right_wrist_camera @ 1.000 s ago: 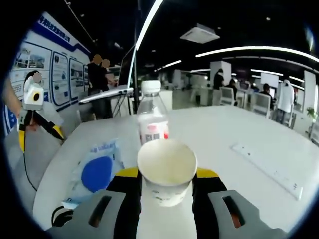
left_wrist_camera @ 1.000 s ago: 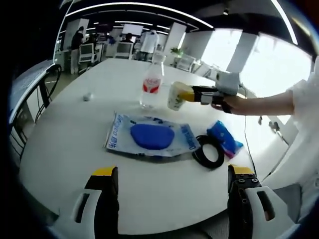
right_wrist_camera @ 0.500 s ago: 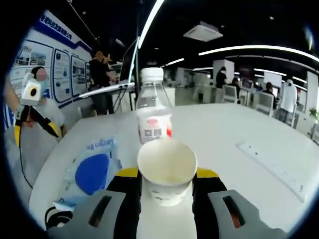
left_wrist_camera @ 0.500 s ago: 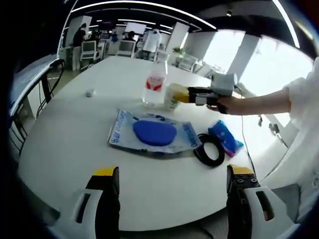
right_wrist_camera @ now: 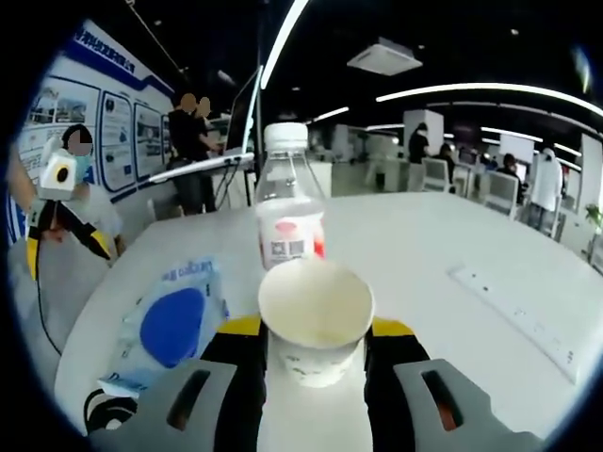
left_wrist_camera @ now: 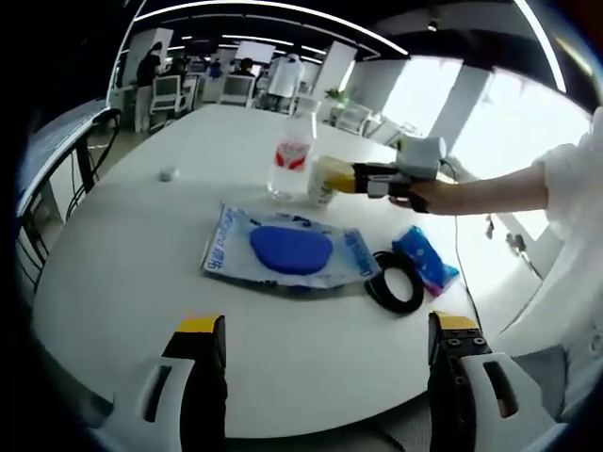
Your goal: Arrange the tabletop items into an orderly group along one side of the table until the central work area is clear of visible clutter.
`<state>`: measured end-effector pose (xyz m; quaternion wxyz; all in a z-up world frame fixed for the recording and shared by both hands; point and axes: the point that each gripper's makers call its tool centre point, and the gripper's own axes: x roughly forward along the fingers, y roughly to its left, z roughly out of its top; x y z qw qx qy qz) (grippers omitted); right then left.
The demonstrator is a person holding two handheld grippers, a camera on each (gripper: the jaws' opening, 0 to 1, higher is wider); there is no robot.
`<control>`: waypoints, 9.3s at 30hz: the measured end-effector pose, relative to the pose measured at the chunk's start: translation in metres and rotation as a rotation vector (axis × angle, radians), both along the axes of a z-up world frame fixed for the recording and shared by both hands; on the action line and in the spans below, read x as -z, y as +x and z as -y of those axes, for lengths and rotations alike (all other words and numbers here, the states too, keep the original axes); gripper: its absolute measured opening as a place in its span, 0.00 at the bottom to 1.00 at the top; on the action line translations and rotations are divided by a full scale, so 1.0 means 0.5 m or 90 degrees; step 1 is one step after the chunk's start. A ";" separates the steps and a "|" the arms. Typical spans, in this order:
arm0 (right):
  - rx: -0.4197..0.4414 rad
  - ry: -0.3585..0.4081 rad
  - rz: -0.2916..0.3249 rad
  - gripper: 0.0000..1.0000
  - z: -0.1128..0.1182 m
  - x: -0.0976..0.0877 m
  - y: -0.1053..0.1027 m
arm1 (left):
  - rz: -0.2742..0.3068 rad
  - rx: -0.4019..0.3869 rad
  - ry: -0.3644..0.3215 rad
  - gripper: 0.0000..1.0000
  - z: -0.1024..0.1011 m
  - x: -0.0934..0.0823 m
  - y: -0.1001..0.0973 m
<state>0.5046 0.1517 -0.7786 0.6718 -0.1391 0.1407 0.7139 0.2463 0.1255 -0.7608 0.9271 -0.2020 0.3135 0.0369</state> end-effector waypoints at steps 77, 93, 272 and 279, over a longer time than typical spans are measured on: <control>0.387 0.058 -0.128 0.54 0.510 -0.108 -0.059 | 0.089 0.178 0.037 0.81 0.072 -0.053 0.163; 0.356 0.060 -0.154 0.48 0.456 -0.112 -0.114 | 0.062 0.099 0.065 0.80 -0.043 -0.041 0.124; 0.437 -0.073 -0.211 0.00 0.444 -0.080 -0.123 | 0.046 0.219 0.090 0.00 0.022 -0.020 0.268; 0.456 -0.064 -0.214 0.00 0.467 -0.081 -0.104 | 0.052 0.238 0.106 0.00 0.040 -0.036 0.298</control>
